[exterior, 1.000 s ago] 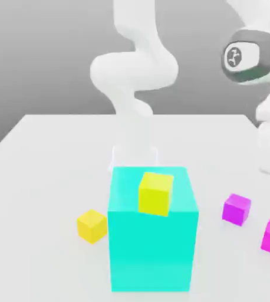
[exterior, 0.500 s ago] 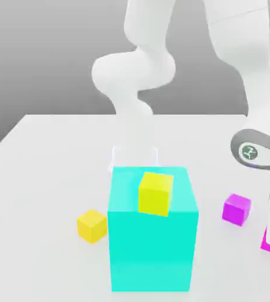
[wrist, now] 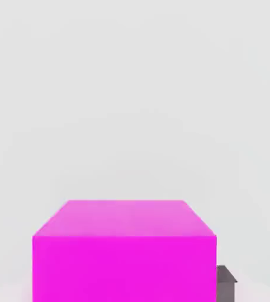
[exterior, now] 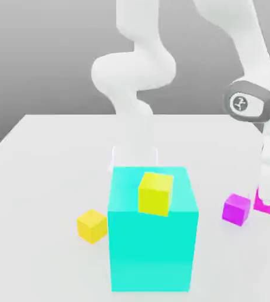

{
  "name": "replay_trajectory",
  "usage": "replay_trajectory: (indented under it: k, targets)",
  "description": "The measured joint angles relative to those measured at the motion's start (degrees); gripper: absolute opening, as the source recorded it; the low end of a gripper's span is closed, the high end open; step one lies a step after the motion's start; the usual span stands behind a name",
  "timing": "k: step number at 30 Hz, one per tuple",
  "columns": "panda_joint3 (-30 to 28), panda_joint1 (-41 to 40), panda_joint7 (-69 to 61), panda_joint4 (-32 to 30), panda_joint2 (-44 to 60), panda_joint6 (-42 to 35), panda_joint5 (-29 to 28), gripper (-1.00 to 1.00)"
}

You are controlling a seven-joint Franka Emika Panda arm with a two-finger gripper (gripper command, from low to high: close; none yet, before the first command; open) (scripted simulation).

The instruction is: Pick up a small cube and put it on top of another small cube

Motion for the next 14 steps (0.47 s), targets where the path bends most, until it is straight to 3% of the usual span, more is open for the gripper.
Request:
replay_trajectory:
  k: [5, 8, 11, 12, 14]
  targets:
    - [-0.73, 3.61, -6.16, -7.71, -8.7, -0.52, 8.36, -1.0]
    - [-0.13, 2.7, -4.63, -8.41, -4.09, 4.7, 6.15, -1.0]
    - [-1.15, 1.9, -0.31, -8.42, 2.26, 10.74, 0.01, -1.0]
    - [-1.35, 1.71, 0.71, -8.4, 3.5, 11.9, -1.43, 1.0]
    - [-1.34, 1.49, 0.71, -8.4, 3.5, 11.9, -1.43, 1.0]
